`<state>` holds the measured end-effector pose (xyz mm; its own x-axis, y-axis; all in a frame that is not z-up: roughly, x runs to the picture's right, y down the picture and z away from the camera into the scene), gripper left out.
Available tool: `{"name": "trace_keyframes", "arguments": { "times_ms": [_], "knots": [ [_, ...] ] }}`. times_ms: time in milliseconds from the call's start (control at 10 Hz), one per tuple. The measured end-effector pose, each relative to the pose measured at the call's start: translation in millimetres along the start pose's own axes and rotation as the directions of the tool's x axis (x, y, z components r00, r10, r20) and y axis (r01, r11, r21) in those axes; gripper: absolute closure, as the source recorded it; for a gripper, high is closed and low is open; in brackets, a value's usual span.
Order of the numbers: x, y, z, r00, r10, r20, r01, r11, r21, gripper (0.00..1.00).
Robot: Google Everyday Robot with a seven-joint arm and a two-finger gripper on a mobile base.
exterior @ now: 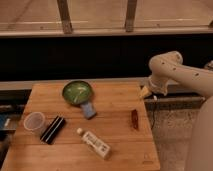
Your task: Stand the bottle upright
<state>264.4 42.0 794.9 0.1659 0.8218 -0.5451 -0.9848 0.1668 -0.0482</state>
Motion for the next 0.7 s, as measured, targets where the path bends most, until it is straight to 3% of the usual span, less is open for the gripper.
{"name": "trace_keyframes", "arguments": {
  "times_ms": [200,400,700],
  "knots": [
    [-4,1,-6,0.999,-0.027,0.021,0.027,1.0,-0.002,0.2],
    [-9,22,-23,0.994,-0.095,0.055,0.096,0.995,-0.014,0.2],
    [20,79,-32,0.968,-0.233,0.096,0.238,0.97,-0.043,0.2]
  ]
}}
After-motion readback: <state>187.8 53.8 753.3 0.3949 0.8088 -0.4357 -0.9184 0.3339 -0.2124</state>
